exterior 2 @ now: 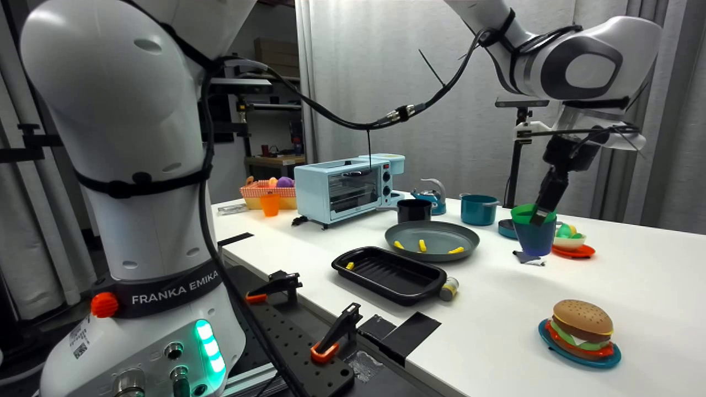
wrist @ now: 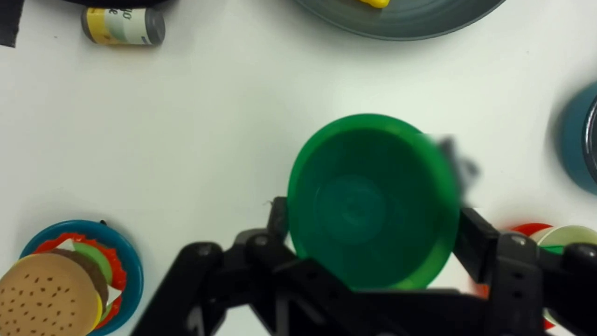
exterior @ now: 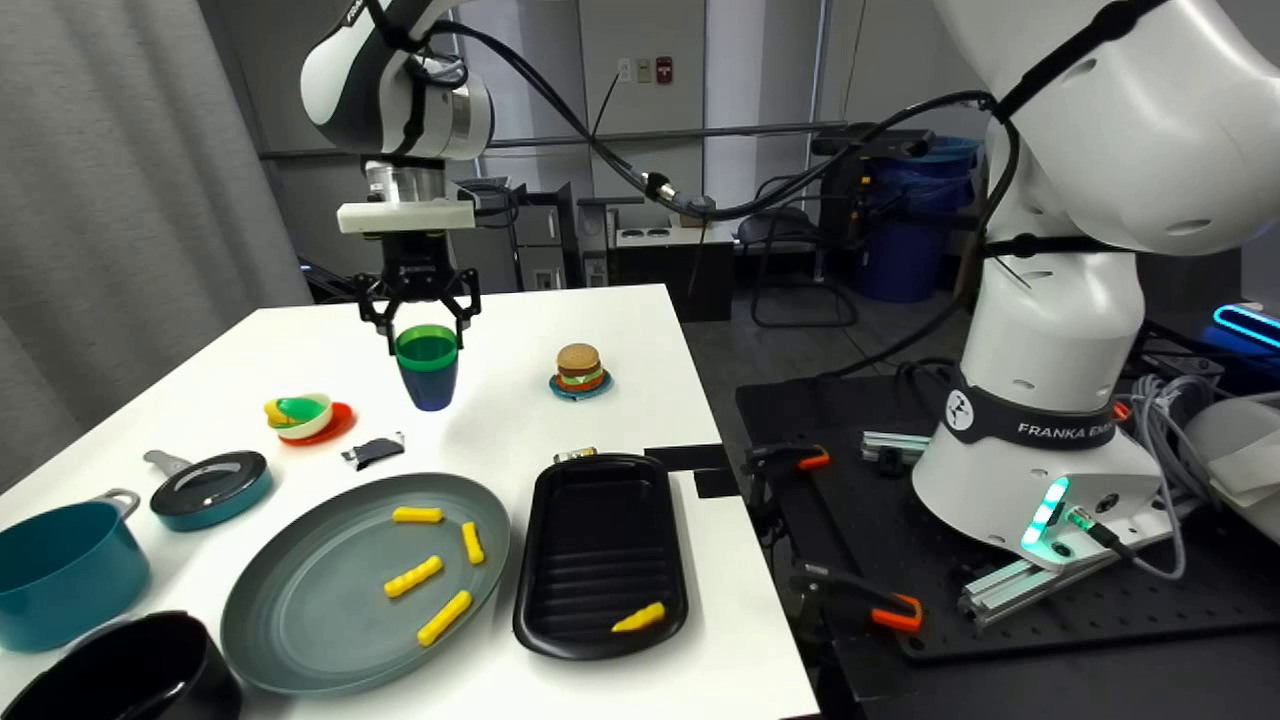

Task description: Pour the chips from the blue cup onto the gray plate

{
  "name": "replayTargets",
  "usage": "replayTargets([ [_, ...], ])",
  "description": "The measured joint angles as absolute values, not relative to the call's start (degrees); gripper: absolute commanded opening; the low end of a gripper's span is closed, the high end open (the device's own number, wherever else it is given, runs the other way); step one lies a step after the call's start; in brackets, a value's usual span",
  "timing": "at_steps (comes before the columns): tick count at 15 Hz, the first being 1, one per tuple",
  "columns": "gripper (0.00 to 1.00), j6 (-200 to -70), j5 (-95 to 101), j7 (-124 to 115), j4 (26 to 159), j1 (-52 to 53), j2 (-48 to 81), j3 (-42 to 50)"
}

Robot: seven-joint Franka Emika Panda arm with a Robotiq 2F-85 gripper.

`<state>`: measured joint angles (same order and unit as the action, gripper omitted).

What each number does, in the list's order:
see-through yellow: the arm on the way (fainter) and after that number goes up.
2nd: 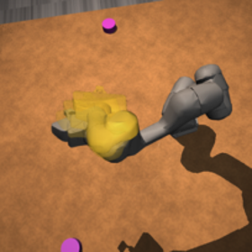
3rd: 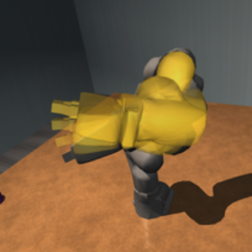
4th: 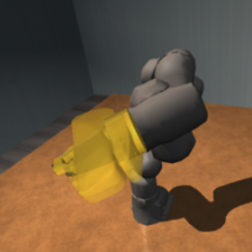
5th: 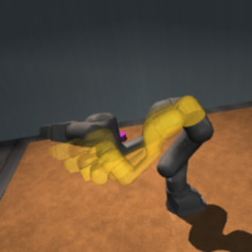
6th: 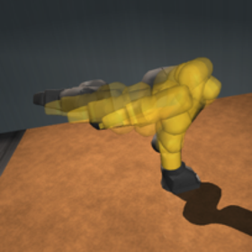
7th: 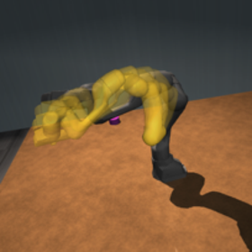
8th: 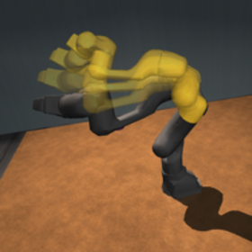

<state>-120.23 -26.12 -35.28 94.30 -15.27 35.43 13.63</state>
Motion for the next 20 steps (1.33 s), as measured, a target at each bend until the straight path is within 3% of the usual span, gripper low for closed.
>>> replayTargets([
  [20, 0.57, -118.2, -26.1, -39.7, 83.4, -17.6, 44.6, 12.9],
])
